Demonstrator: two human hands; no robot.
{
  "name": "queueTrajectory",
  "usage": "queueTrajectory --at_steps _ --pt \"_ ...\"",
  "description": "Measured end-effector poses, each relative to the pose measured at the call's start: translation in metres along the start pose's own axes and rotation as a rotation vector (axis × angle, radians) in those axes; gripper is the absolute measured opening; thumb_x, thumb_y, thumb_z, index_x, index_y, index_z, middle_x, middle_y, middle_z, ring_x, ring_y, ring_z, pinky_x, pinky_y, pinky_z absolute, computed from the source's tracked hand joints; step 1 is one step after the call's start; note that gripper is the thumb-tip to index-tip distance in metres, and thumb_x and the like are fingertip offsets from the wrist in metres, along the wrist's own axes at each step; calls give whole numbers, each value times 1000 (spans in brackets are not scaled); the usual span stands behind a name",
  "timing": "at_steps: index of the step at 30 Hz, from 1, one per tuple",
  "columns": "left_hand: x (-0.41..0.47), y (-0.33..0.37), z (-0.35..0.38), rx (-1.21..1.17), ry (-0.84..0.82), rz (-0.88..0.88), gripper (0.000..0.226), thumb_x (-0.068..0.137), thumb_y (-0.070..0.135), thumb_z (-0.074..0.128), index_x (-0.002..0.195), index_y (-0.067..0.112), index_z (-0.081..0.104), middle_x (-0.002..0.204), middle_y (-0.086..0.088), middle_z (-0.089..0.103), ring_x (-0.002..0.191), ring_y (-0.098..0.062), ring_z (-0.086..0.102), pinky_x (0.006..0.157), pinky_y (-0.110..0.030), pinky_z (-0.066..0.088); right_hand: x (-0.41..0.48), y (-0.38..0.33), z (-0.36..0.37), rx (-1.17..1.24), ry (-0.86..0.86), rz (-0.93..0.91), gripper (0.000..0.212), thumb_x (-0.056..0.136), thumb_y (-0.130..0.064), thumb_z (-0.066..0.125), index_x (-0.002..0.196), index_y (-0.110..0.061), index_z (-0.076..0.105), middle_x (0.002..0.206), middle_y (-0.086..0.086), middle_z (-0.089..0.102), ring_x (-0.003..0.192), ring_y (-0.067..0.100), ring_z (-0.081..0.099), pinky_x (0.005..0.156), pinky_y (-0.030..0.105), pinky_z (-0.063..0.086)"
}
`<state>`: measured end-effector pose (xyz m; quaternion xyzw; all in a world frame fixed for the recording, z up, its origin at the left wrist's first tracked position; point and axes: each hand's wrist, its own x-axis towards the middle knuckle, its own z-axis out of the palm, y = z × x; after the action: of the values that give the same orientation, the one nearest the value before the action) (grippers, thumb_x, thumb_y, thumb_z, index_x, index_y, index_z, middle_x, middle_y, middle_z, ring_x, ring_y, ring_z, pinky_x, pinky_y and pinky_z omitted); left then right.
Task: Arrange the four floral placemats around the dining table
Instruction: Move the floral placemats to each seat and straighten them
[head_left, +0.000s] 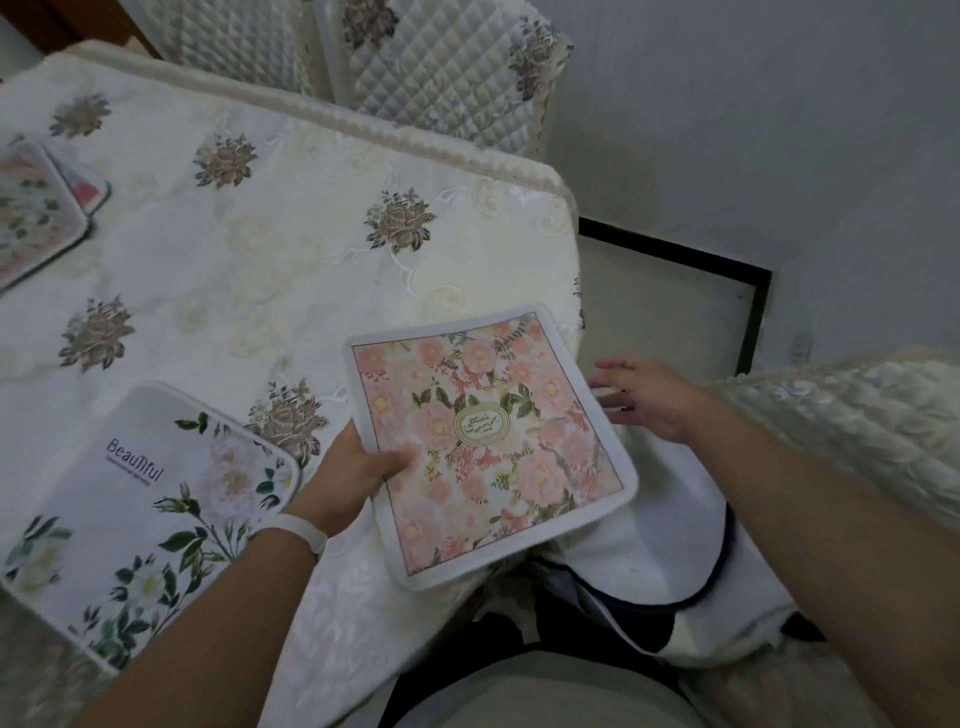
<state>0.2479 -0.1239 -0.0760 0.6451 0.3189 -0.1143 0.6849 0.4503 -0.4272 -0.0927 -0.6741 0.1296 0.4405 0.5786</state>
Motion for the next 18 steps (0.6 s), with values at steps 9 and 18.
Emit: queueTrajectory --at_steps 9,18 --pt "-7 -27 -15 21 245 -64 35 83 4 72 115 11 60 109 -9 72 94 -29 71 82 -54 57 10 29 44 -280 134 -64 26 87 -6 66 107 -18 56 96 8 65 86 25 66 79 42 56" --pt "-41 -51 3 -17 285 -131 42 88 1 65 119 22 46 105 -8 70 92 -27 69 74 -41 57 -2 50 57 -274 163 -154 24 85 -3 68 105 -14 61 102 2 71 90 20 70 81 39 58"
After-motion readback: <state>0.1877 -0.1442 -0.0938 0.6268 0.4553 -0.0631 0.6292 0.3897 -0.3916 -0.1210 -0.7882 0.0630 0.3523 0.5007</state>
